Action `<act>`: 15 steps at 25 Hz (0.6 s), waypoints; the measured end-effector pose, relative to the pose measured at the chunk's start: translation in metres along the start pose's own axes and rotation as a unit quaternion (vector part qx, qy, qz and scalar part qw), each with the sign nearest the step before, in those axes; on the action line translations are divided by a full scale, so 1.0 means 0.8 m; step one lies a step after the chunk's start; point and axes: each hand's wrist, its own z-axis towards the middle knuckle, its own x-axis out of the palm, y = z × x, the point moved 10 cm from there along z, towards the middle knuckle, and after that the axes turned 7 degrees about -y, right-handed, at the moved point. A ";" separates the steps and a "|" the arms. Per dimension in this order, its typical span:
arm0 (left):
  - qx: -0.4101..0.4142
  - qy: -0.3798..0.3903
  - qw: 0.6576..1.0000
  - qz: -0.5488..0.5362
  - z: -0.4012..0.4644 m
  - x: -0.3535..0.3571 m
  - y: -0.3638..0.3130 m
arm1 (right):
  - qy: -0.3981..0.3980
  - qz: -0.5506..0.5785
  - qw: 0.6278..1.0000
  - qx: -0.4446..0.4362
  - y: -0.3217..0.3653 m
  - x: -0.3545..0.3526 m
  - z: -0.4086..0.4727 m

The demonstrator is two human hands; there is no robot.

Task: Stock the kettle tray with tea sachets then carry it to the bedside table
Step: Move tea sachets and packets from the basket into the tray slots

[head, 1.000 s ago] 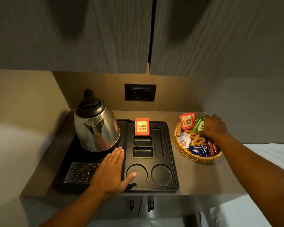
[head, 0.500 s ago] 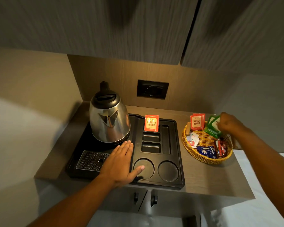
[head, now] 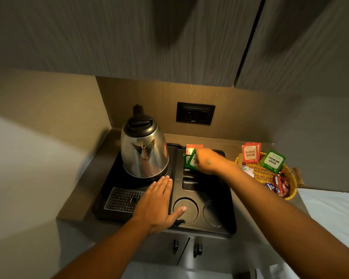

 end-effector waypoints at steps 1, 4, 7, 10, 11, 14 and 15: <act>-0.001 -0.002 1.000 0.000 0.000 0.000 0.001 | 0.013 -0.014 1.000 0.006 0.000 0.009 0.006; -0.005 -0.002 1.000 -0.003 0.001 0.000 0.003 | 0.053 -0.051 0.997 0.026 -0.009 0.033 0.011; -0.006 -0.007 1.000 -0.006 0.002 0.002 0.004 | 0.035 -0.031 0.999 0.027 -0.008 0.036 0.011; -0.007 -0.013 1.000 -0.009 0.003 0.003 0.007 | -0.091 0.013 0.995 0.047 -0.034 -0.014 -0.004; -0.009 -0.013 1.000 -0.009 0.003 0.004 0.008 | -0.155 0.031 0.985 0.062 -0.058 -0.042 -0.016; -0.006 -0.017 1.000 -0.007 0.003 0.004 0.005 | -0.211 0.033 0.960 0.183 -0.176 -0.090 -0.061; -0.005 -0.014 1.000 -0.007 0.002 0.005 0.005 | -0.161 0.006 0.961 0.227 -0.208 -0.083 -0.073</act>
